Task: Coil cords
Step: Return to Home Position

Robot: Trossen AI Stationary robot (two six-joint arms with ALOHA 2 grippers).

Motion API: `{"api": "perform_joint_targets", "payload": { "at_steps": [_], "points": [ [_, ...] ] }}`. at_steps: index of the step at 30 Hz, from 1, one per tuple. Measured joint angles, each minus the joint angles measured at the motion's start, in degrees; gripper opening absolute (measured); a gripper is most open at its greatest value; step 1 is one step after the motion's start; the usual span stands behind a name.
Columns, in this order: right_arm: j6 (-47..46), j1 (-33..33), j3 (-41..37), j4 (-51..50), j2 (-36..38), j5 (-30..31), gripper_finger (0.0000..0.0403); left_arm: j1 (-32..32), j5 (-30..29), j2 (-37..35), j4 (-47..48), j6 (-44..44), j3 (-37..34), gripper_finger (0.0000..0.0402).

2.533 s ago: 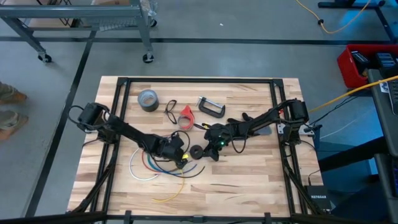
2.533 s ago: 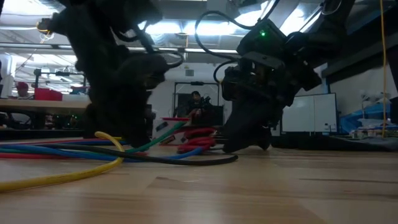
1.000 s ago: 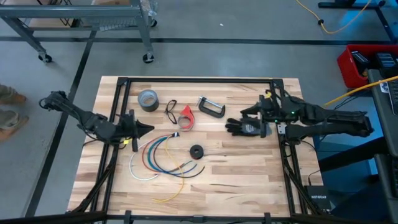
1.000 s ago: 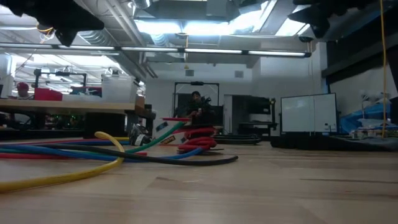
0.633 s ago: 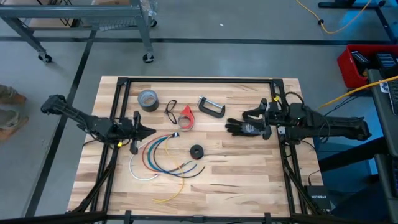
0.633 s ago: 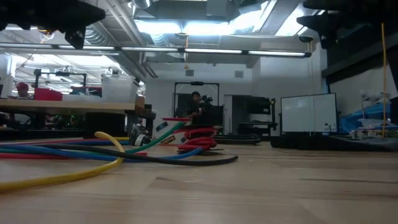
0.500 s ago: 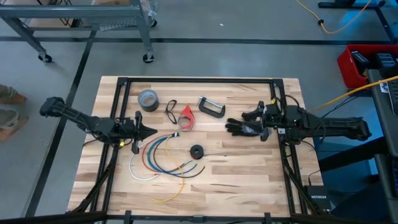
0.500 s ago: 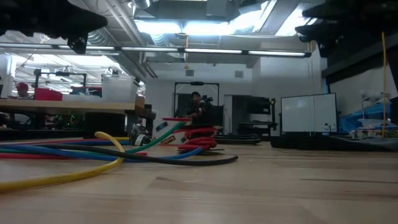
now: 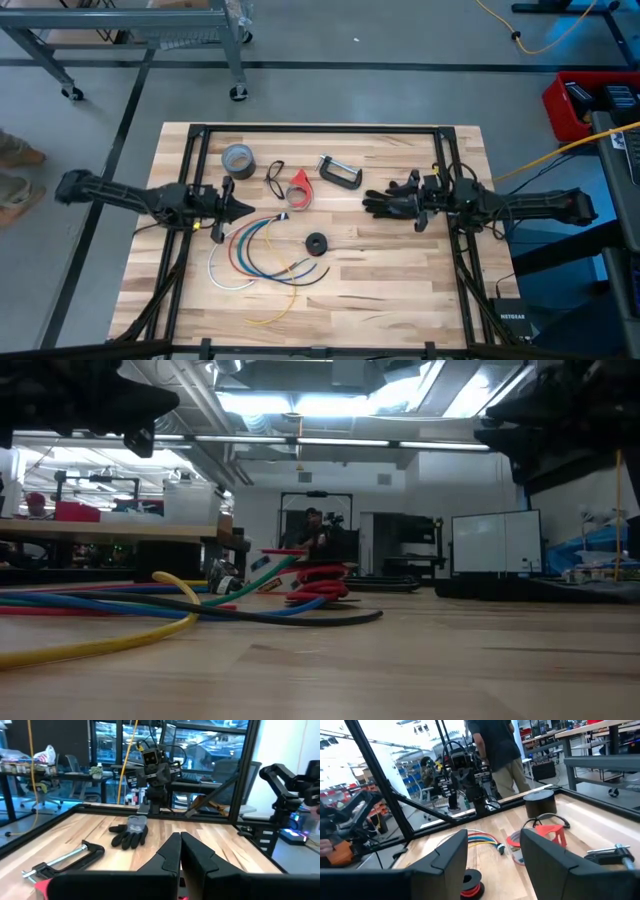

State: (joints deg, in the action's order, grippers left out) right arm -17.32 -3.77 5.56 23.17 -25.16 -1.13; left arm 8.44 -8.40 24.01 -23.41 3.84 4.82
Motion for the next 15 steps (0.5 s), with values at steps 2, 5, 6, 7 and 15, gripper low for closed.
{"api": "perform_joint_targets", "payload": {
  "at_steps": [2, 5, 6, 7, 15],
  "points": [
    [-0.42, 0.0, -0.92, 1.35, 0.0, -0.88, 0.0186, -1.18, 1.92, 0.0, 0.14, 0.19, 0.0, 0.0004],
    [-0.42, 0.02, -1.69, 1.38, 0.01, -1.89, 0.0186, -2.71, 4.98, 0.0, 0.61, 0.21, 0.0, 0.0004],
    [-0.42, 0.02, -1.72, 1.39, -0.01, -2.08, 0.0186, -3.16, 6.1, 0.0, 0.71, 0.21, 0.0, 0.0004],
    [-0.39, 0.02, -1.78, 1.55, -0.03, -2.46, 0.0186, -3.61, 7.14, 0.0, 0.77, 0.21, 0.0, 0.0004],
    [-0.06, 0.04, -4.79, 4.95, -0.01, -6.47, 0.0186, -6.95, 11.01, 0.06, 2.41, 0.75, -0.02, 0.0004]
  ]
}}
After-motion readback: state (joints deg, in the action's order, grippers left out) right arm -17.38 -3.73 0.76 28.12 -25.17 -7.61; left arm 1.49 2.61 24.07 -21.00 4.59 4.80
